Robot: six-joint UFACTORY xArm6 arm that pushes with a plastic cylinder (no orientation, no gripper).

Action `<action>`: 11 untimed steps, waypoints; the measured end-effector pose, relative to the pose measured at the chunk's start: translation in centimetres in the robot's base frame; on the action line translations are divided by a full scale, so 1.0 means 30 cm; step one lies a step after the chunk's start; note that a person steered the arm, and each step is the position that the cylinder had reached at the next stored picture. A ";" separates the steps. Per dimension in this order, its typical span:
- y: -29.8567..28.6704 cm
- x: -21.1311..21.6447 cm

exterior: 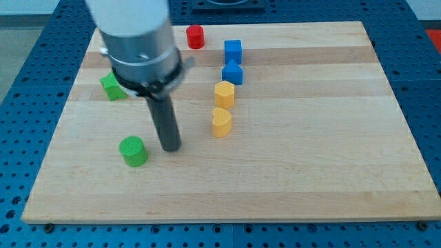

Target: Push the green circle towards the bottom center

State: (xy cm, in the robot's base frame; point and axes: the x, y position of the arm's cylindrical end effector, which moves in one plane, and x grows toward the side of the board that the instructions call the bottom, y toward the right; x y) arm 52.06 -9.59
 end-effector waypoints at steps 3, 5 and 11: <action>-0.328 -0.126; -0.412 0.076; -0.080 0.123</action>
